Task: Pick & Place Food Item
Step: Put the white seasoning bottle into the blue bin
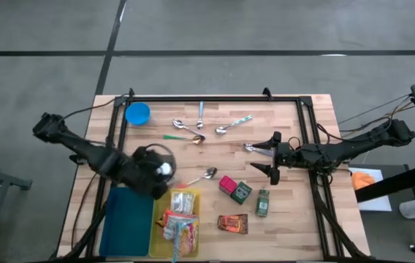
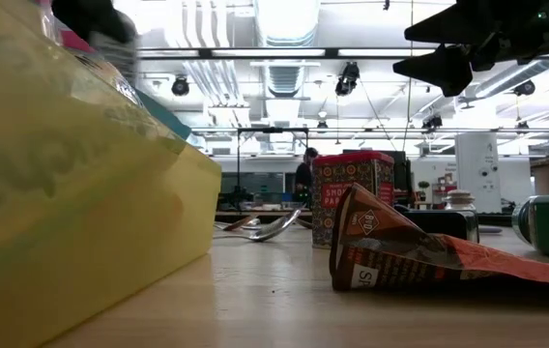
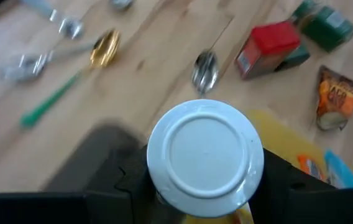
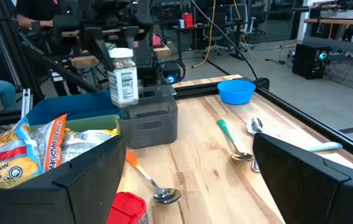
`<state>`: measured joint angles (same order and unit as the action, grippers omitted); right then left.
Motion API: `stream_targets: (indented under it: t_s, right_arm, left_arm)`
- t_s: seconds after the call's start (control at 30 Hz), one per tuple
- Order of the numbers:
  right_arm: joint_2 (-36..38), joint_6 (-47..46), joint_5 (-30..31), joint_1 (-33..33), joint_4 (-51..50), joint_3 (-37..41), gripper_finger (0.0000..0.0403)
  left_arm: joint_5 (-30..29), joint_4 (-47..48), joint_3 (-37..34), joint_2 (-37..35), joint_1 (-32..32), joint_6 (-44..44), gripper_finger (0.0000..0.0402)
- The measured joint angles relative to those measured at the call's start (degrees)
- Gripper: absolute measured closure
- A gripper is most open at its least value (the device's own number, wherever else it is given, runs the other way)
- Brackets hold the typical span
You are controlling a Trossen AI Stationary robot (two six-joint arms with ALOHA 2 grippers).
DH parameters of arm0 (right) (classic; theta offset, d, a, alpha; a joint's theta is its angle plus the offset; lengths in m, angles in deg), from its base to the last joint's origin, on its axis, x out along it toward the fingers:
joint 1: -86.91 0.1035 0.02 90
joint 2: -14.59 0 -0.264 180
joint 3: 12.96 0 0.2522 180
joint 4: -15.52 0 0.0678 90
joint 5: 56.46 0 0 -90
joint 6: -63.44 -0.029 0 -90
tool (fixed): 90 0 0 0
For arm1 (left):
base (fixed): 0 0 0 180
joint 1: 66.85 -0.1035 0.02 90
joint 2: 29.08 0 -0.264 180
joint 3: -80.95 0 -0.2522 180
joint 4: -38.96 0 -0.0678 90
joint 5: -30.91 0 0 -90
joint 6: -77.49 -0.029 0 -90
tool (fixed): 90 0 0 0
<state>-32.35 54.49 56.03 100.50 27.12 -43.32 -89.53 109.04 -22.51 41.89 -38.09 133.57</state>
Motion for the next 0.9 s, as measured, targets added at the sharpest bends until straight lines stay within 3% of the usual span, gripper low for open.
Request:
stream_targets:
  t_s: [0.2, 0.43, 0.9]
  right_arm:
    - [0.0, 0.0, 0.01, 0.0, -0.02, 0.0, 0.0054]
    - [0.0, 0.0, 0.01, -0.01, 0.0, 0.0, 0.0054]
    - [0.0, 0.0, 0.01, 0.01, 0.0, 0.0, 0.0054]
  left_arm:
    - [-0.73, 12.82, 0.31, -0.02, 10.4, 26.46, 0.022]
    - [1.36, 20.36, 0.29, 1.75, 21.74, 52.43, 0.022]
    - [14.0, 27.07, 0.24, 11.65, 34.78, 85.17, 0.022]
